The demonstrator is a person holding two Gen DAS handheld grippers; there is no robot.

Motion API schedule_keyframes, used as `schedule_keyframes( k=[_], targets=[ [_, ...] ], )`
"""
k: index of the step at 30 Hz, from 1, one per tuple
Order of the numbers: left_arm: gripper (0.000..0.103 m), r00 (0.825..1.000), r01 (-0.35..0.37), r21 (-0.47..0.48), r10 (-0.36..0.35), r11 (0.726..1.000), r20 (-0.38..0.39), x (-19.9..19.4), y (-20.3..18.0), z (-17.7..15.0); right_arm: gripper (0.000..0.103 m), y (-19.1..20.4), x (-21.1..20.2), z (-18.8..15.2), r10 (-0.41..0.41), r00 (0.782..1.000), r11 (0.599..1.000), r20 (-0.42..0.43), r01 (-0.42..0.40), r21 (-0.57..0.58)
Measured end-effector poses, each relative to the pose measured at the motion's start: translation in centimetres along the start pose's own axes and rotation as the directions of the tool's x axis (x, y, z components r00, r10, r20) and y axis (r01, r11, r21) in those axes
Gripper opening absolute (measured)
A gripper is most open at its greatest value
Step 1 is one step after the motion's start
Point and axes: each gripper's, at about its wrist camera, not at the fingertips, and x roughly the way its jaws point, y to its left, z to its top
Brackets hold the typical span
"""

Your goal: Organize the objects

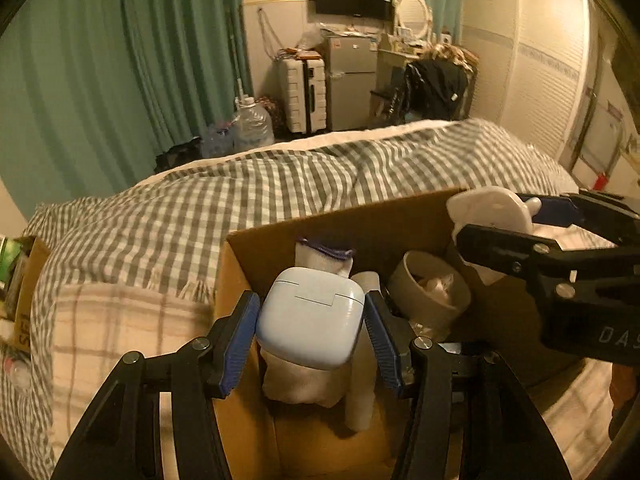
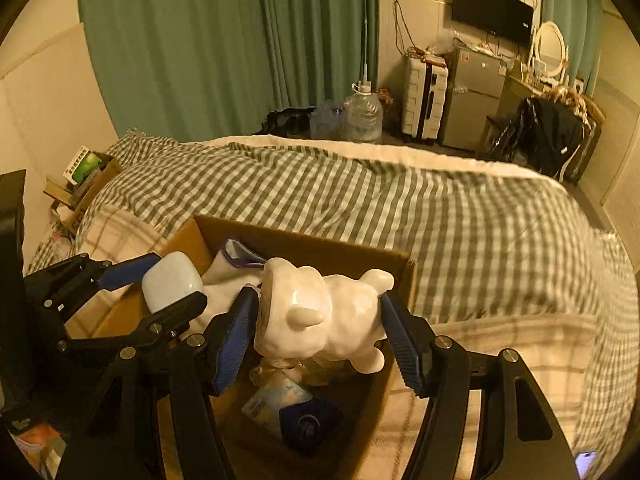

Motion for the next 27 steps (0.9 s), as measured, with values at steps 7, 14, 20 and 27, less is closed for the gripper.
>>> schedule_keyframes(
  k=[7, 14, 20, 27],
  targets=[
    [0.103, 0.995, -0.081, 0.070, 0.077, 0.994, 0.065, -1.4, -1.0, 0.1, 0.095, 0.3, -1.0, 0.2, 0.023, 0.998, 0.999, 0.065, -0.025, 0.022],
    [0.103, 0.995, -0.056, 0.027, 0.053, 0.998, 0.090, -7.5, -0.4, 0.9, 0.096, -0.9, -8.6, 1.0, -0.071, 0.987, 0.995, 0.144, 0.061, 0.074],
    [0.103, 0.973, -0.103, -0.020, 0.105, 0.994, 0.204, -15.5, 0.2, 2.3, 0.102, -1.3, -16.8, 0.1, -0.103, 0.972, 0.988, 0.209, 0.076, 0.135],
    [0.103, 0.928, -0.175, -0.045, 0.180, 0.983, 0.325, -24.5, -0.5, 2.2, 0.103, 0.6, -25.9, -2.5, -0.214, 0.923, 0.975, 0.320, 0.183, 0.124]
  ],
)
